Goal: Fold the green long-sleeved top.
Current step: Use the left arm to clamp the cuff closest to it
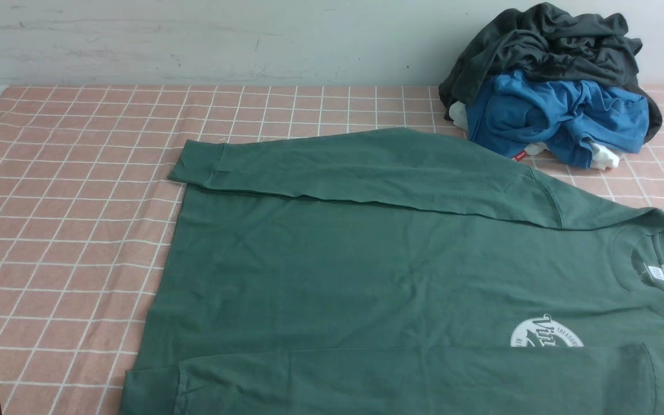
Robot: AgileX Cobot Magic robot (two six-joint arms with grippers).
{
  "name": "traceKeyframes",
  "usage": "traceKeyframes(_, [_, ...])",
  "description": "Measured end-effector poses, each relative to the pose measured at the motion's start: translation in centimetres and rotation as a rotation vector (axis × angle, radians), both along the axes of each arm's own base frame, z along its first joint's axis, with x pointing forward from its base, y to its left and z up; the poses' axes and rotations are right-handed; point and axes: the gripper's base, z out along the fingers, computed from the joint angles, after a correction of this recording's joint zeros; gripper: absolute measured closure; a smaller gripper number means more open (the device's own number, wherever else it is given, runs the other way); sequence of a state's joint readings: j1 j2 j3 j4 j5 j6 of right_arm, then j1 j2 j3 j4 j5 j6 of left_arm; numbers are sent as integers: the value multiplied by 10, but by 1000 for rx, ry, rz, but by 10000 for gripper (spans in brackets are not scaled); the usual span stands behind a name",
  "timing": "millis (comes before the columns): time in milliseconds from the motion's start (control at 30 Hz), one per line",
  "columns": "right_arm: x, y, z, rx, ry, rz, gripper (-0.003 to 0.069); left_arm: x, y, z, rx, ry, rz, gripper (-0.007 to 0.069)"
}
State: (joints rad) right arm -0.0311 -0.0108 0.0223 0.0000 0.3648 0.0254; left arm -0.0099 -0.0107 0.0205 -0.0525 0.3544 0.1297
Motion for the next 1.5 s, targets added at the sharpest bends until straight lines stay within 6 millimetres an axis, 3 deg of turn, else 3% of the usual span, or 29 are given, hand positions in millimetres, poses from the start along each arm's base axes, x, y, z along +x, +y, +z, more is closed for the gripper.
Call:
traceKeyframes(1200, [0,0,1,0,-9,0,671,1,0,1,0,-23,1,628])
traceKeyframes(1400, [2,0,21,-6,-244,5,671,4,1,23,-9,-279,16,628])
traceKeyframes(1433, [0,1,35,0,-405,8,671,3,2,33,-11,-395,22,628])
traceKeyframes(1500, [-3,1,45,14,-522,13,671,2,2,39,-13,-465,26,628])
